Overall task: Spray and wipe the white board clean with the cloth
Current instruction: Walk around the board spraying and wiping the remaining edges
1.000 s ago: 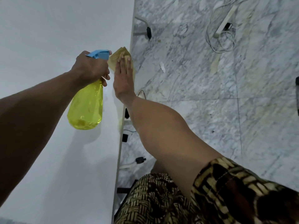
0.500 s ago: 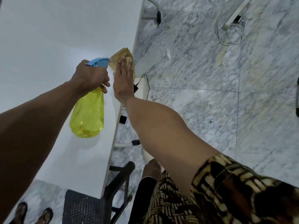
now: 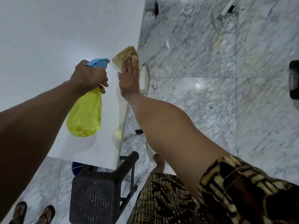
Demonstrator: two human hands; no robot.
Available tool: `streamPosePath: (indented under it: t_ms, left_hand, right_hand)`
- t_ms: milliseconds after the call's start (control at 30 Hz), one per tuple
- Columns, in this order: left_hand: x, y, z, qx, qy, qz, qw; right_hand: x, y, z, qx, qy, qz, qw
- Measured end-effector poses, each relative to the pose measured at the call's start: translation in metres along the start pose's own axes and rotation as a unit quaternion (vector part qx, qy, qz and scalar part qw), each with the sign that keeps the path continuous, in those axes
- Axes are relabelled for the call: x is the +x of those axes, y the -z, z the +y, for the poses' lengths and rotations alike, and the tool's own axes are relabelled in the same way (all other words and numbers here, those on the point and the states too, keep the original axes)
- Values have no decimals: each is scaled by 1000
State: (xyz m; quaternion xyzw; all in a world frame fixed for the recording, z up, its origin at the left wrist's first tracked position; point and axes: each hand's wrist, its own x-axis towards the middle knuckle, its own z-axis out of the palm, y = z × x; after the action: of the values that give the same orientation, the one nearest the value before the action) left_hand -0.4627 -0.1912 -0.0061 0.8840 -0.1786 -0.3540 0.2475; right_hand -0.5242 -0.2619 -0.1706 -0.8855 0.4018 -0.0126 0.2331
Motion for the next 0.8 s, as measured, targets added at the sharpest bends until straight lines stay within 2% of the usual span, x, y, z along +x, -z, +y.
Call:
streamPosePath:
  t_ms: [267, 600, 800]
  left_hand:
    - [-34, -1, -44, 12, -4, -7, 1000]
    - [-103, -8, -90, -28, 41, 3, 999]
    - [-144, -21, -118, -44, 38, 10, 998]
  right_hand:
    - [-54, -17, -16, -13, -20, 8, 1000]
    - [-126, -32, -27, -9, 7, -2, 1000]
    - [-172, -45, -35, 6, 15, -17, 1000]
